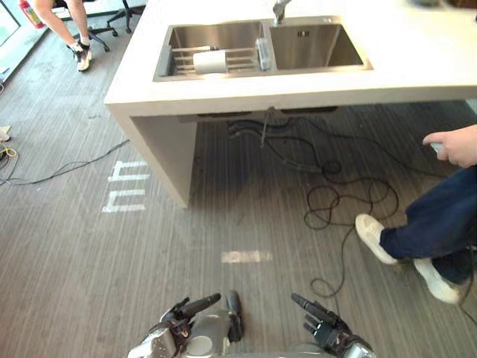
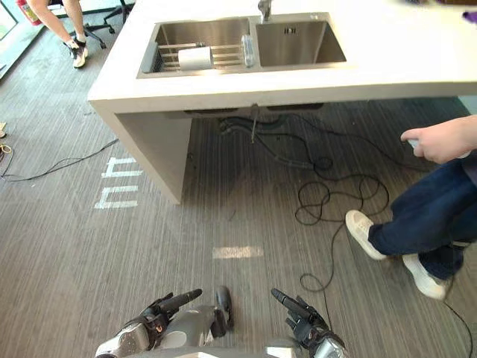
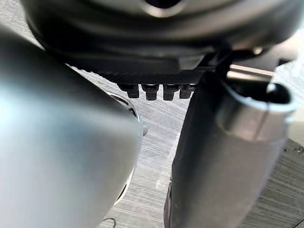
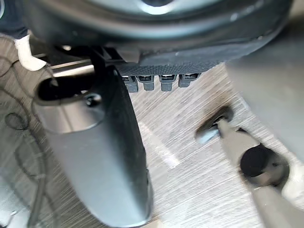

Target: Walk over to the sink, pick up the cup, carry it to the dishwasher, place the cup inside the dishwasher, then close the dishwasher door

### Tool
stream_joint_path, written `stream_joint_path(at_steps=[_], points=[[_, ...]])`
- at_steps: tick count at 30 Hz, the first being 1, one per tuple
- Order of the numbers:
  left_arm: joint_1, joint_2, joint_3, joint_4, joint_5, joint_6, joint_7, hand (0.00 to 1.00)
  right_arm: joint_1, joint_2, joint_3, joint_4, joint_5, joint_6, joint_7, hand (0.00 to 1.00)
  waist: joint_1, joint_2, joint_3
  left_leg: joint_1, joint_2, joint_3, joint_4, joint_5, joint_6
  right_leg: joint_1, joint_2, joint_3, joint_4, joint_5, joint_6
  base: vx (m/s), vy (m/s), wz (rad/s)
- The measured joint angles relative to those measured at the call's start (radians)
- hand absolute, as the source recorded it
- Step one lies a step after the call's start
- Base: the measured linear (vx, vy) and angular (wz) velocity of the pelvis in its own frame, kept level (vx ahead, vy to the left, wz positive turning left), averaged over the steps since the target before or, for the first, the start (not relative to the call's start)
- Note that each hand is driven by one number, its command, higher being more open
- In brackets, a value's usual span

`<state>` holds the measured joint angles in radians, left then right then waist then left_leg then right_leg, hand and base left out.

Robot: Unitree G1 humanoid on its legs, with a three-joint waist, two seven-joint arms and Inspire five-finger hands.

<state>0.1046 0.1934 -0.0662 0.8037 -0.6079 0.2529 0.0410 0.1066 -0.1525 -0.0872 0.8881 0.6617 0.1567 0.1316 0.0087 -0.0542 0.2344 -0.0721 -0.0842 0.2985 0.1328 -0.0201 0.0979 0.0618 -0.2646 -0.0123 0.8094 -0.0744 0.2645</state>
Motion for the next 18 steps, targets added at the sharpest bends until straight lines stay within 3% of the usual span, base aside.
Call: stream_joint_path(at_steps=[1, 2, 3, 4, 5, 6, 8, 9, 10, 11, 12, 18], points=[[-0.003, 0.007, 0.0, 0.019, 0.0, -0.007, 0.0, 1.0, -0.004, 0.001, 0.008, -0.001, -0.001, -0.006, -0.001, 1.0, -0.007, -0.012, -0.002, 0.038, -0.01, -0.011, 0.0, -0.021, 0.006, -0.068, -0.01, 0.012, 0.157, 0.047, -0.005, 0.31, 0.068, 0.06], [-0.002, 0.006, -0.001, 0.027, 0.0, -0.018, 0.001, 1.0, -0.016, -0.002, 0.012, -0.003, -0.002, -0.008, -0.006, 1.0, -0.01, -0.014, -0.002, 0.068, -0.006, -0.017, 0.013, -0.038, 0.004, -0.143, -0.012, -0.007, 0.29, -0.008, -0.045, 0.3, 0.052, 0.12], [-0.002, 0.005, -0.003, 0.03, 0.0, -0.02, 0.003, 1.0, -0.02, -0.006, 0.013, -0.004, -0.002, -0.009, -0.013, 1.0, -0.013, -0.009, 0.001, 0.086, -0.002, -0.022, 0.014, -0.045, 0.003, -0.174, -0.014, -0.028, 0.326, -0.038, -0.072, 0.29, 0.014, 0.24], [-0.002, 0.004, -0.011, 0.03, -0.001, -0.02, 0.01, 1.0, -0.02, -0.009, 0.012, -0.012, -0.001, -0.011, -0.028, 1.0, -0.026, -0.001, 0.005, 0.12, 0.006, -0.047, 0.008, -0.058, 0.002, -0.222, -0.019, -0.086, 0.339, -0.095, -0.125, 0.27, -0.023, 0.4], [-0.004, 0.006, -0.021, 0.031, -0.003, -0.019, 0.02, 1.0, -0.02, -0.009, 0.008, -0.014, 0.004, -0.024, -0.038, 1.0, -0.03, 0.003, 0.007, 0.15, 0.017, -0.069, 0.0, -0.069, -0.006, -0.264, -0.023, -0.142, 0.274, -0.138, -0.151, 0.26, -0.041, 0.47], [-0.004, 0.006, -0.025, 0.031, -0.004, -0.018, 0.024, 1.0, -0.02, -0.01, 0.007, -0.013, 0.005, -0.027, -0.04, 1.0, -0.032, 0.005, 0.009, 0.163, 0.025, -0.08, -0.002, -0.073, -0.01, -0.274, -0.024, -0.171, 0.208, -0.154, -0.153, 0.25, -0.083, 0.55], [-0.012, 0.007, -0.031, 0.032, -0.005, -0.011, 0.031, 1.0, -0.01, -0.005, 0.002, -0.011, 0.023, -0.049, -0.034, 1.0, -0.041, 0.015, 0.015, 0.192, 0.058, -0.136, 0.001, -0.09, -0.035, -0.284, -0.003, -0.226, -0.109, -0.155, -0.151, 0.32, -0.205, 0.81], [-0.015, 0.009, -0.031, 0.032, -0.002, 0.001, 0.037, 1.0, 0.002, 0.011, -0.012, -0.013, 0.061, -0.062, -0.032, 1.0, -0.056, 0.019, 0.017, 0.183, 0.074, -0.186, 0.013, -0.104, -0.059, -0.29, 0.028, -0.189, -0.32, -0.12, -0.146, 0.32, -0.279, 0.98], [-0.015, 0.012, -0.031, 0.032, -0.001, 0.007, 0.037, 1.0, 0.009, 0.018, -0.02, -0.013, 0.078, -0.062, -0.033, 1.0, -0.056, 0.017, 0.018, 0.183, 0.074, -0.207, 0.019, -0.113, -0.072, -0.293, 0.029, -0.169, -0.371, -0.082, -0.147, 0.25, -0.269, 1.05], [-0.018, 0.016, -0.03, 0.031, 0.0, 0.019, 0.038, 1.0, 0.026, 0.027, -0.027, -0.01, 0.109, -0.062, -0.038, 1.0, -0.051, 0.01, 0.02, 0.192, 0.07, -0.235, 0.032, -0.13, -0.089, -0.292, 0.022, -0.155, -0.378, 0.002, -0.147, 0.09, -0.113, 0.51], [-0.035, 0.002, -0.019, 0.077, 0.059, 0.012, 0.025, 1.0, 0.103, 0.031, -0.018, 0.035, 0.12, -0.053, 0.025, 1.0, -0.047, 0.011, -0.002, 0.213, 0.135, -0.261, 0.012, -0.161, -0.157, -0.192, 0.09, -0.221, -0.547, 0.085, -0.199, 0.05, -0.061, 0.29], [-0.036, 0.002, -0.02, 0.078, 0.059, 0.011, 0.025, 1.0, 0.102, 0.031, -0.018, 0.038, 0.12, -0.053, 0.025, 1.0, -0.048, 0.011, -0.003, 0.22, 0.135, -0.256, 0.003, -0.159, -0.155, -0.191, 0.091, -0.218, -0.549, 0.085, -0.199, 0.0, 0.0, -0.02]])
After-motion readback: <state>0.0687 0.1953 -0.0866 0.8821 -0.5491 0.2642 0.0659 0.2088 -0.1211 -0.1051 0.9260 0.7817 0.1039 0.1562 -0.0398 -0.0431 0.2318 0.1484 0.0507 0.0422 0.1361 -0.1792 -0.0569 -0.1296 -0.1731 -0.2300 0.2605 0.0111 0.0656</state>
